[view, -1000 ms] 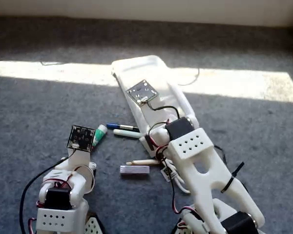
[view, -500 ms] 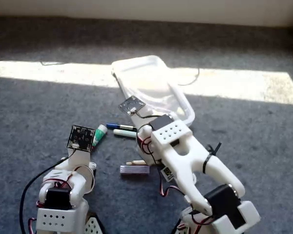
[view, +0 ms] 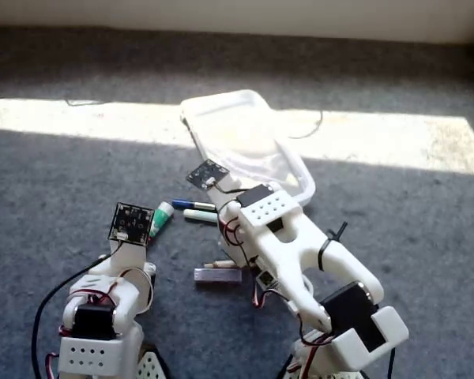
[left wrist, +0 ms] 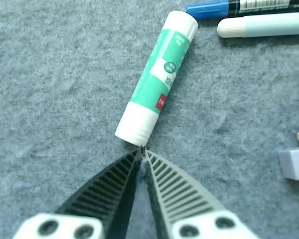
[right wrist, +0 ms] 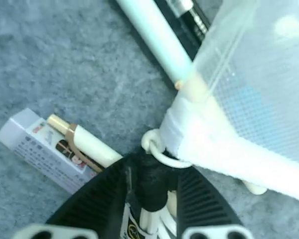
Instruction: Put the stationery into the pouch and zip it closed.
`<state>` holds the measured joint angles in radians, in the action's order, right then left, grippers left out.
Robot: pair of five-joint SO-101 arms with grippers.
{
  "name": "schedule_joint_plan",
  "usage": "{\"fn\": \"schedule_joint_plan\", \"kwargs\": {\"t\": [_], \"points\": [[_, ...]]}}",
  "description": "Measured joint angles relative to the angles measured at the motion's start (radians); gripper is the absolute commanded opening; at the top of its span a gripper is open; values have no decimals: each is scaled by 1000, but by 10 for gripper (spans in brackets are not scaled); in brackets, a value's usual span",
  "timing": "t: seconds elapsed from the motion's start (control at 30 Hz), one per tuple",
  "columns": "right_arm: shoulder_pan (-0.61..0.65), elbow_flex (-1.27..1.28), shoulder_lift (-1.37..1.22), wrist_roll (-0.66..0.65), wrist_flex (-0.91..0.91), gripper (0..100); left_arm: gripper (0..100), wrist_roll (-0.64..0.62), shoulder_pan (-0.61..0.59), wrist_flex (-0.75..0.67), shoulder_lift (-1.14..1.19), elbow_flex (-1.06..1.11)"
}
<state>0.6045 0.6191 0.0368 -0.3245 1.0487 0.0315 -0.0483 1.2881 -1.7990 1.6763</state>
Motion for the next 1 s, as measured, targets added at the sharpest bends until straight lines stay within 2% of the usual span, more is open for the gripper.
{"fn": "schedule_joint_plan", "kwargs": {"t": [0.2, 0.6, 1.0], "points": [[-23, 2, 32, -5, 6, 5, 8, 0, 0, 0, 0, 0], [-20, 2, 319, -5, 6, 5, 8, 0, 0, 0, 0, 0], [31, -68, 393, -5, 8, 5, 8, 0, 0, 0, 0, 0]]}}
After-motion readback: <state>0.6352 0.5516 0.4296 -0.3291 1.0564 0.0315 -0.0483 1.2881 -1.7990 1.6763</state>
